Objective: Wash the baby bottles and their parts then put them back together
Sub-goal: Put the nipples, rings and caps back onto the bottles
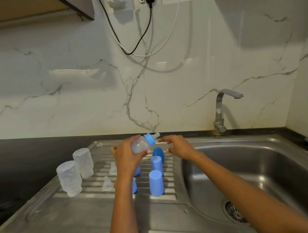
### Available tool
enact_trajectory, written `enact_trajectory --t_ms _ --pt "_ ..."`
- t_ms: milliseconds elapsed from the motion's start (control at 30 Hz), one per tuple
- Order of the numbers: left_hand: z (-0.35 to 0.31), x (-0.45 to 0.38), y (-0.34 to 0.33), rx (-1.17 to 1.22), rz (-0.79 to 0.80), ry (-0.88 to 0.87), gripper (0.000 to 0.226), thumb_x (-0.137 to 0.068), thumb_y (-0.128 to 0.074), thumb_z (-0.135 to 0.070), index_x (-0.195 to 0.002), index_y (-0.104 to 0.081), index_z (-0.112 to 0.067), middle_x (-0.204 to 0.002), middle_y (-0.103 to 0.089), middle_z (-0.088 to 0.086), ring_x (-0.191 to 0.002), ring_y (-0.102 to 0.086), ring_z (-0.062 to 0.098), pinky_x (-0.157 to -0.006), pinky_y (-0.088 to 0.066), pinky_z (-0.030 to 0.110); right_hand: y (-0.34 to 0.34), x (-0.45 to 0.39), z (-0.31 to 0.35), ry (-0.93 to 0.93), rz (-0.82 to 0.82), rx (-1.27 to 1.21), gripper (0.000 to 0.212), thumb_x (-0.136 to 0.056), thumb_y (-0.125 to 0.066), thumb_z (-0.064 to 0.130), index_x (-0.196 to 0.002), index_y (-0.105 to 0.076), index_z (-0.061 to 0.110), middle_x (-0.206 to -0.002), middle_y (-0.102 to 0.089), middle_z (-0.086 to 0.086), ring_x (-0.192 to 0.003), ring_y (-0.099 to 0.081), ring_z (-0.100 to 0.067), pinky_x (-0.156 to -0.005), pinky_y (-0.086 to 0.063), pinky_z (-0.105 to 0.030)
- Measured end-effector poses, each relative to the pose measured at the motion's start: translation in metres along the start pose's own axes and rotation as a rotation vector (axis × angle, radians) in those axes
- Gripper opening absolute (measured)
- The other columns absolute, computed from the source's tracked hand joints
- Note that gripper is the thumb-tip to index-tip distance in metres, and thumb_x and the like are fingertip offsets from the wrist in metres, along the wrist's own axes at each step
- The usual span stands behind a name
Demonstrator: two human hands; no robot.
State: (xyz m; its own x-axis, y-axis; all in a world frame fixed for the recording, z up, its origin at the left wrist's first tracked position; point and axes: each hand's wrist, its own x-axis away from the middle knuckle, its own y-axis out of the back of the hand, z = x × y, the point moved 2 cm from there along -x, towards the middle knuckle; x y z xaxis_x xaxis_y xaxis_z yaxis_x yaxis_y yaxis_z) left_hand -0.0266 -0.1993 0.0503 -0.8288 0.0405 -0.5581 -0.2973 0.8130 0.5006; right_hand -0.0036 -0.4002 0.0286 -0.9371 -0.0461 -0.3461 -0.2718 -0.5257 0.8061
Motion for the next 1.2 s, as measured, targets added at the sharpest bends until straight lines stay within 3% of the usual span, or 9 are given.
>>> enact_trajectory --t_ms 167,300,500,600,667,800,1033,1133,1200 --pt "0.001 -0.003 -0.007 -0.066 0.028 -0.021 0.058 -0.070 -0.081 -0.034 -0.124 -0.060 -0.026 -0.111 -0.067 -0.004 -0.103 -0.056 0.014 -0.090 -0.023 0.030 -0.025 -0.031 -0.006 0.037 0.170 0.098 0.049 -0.082 -0.071 0.005 -0.128 -0.059 0.015 -0.134 -0.057 -0.004 -0.121 -0.052 -0.020 -0.102 -0.041 -0.030" --pt "0.004 -0.009 -0.008 -0.074 0.034 -0.028 0.062 -0.067 -0.083 -0.038 -0.123 -0.060 -0.029 -0.112 -0.066 -0.007 -0.105 -0.055 0.013 -0.087 -0.022 0.029 -0.035 -0.040 -0.010 0.030 0.151 -0.006 0.043 -0.078 -0.075 0.004 -0.120 -0.064 0.012 -0.122 -0.062 -0.007 -0.111 -0.058 -0.023 -0.097 -0.048 -0.034" --pt "0.007 -0.010 -0.012 -0.120 0.094 -0.045 0.061 -0.068 -0.081 -0.041 -0.124 -0.059 -0.030 -0.113 -0.067 -0.007 -0.106 -0.057 0.014 -0.085 -0.021 0.030 -0.022 -0.022 -0.017 -0.135 -0.214 -0.140 0.041 -0.076 -0.076 0.002 -0.115 -0.064 0.003 -0.114 -0.065 -0.013 -0.104 -0.061 -0.025 -0.090 -0.051 -0.033" --pt "0.002 -0.009 -0.012 -0.124 0.105 -0.054 0.059 -0.066 -0.083 -0.039 -0.120 -0.062 -0.030 -0.110 -0.067 -0.007 -0.103 -0.058 0.015 -0.079 -0.018 0.030 0.003 0.004 -0.021 -0.309 -0.452 -0.533 0.038 -0.081 -0.074 0.005 -0.118 -0.062 0.003 -0.115 -0.063 -0.013 -0.106 -0.060 -0.024 -0.080 -0.053 -0.034" --pt "-0.002 -0.006 -0.013 -0.097 0.117 -0.066 0.060 -0.065 -0.084 -0.038 -0.120 -0.063 -0.030 -0.110 -0.067 -0.008 -0.102 -0.057 0.014 -0.075 -0.014 0.029 0.016 0.028 -0.019 -0.414 -0.500 -0.868 0.037 -0.086 -0.070 0.008 -0.122 -0.058 0.005 -0.113 -0.063 -0.012 -0.098 -0.062 -0.021 -0.068 -0.054 -0.028" --pt "-0.010 0.003 -0.017 -0.077 0.141 -0.121 0.060 -0.064 -0.085 -0.037 -0.119 -0.064 -0.030 -0.107 -0.067 -0.008 -0.102 -0.057 0.015 -0.073 -0.014 0.029 0.027 0.073 -0.011 -0.405 -0.451 -1.203 0.030 -0.089 -0.065 0.009 -0.119 -0.059 0.012 -0.108 -0.067 -0.009 -0.092 -0.068 -0.019 -0.074 -0.058 -0.031" --pt "-0.028 0.009 -0.028 -0.105 0.190 -0.219 0.062 -0.066 -0.083 -0.042 -0.124 -0.061 -0.033 -0.115 -0.067 -0.009 -0.111 -0.053 0.013 -0.086 -0.020 0.031 0.029 0.092 -0.004 -0.253 -0.274 -1.117 0.035 -0.087 -0.067 0.011 -0.120 -0.061 0.020 -0.115 -0.068 -0.007 -0.103 -0.068 -0.019 -0.083 -0.058 -0.035" --pt "-0.031 0.011 -0.031 -0.072 0.198 -0.262 0.069 -0.064 -0.084 -0.041 -0.127 -0.061 -0.026 -0.117 -0.065 -0.007 -0.112 -0.053 0.014 -0.086 -0.018 0.026 0.031 0.092 -0.005 -0.204 -0.231 -1.102 0.039 -0.086 -0.068 0.015 -0.123 -0.061 0.023 -0.118 -0.067 -0.005 -0.108 -0.066 -0.019 -0.085 -0.058 -0.038" --pt "-0.036 0.012 -0.033 -0.037 0.209 -0.294 0.066 -0.061 -0.087 -0.036 -0.121 -0.065 -0.019 -0.111 -0.068 -0.003 -0.106 -0.057 0.018 -0.094 -0.026 0.027 0.034 0.093 -0.008 -0.176 -0.208 -1.102 0.041 -0.083 -0.070 0.019 -0.123 -0.061 0.023 -0.118 -0.067 -0.005 -0.109 -0.065 -0.019 -0.084 -0.058 -0.038"
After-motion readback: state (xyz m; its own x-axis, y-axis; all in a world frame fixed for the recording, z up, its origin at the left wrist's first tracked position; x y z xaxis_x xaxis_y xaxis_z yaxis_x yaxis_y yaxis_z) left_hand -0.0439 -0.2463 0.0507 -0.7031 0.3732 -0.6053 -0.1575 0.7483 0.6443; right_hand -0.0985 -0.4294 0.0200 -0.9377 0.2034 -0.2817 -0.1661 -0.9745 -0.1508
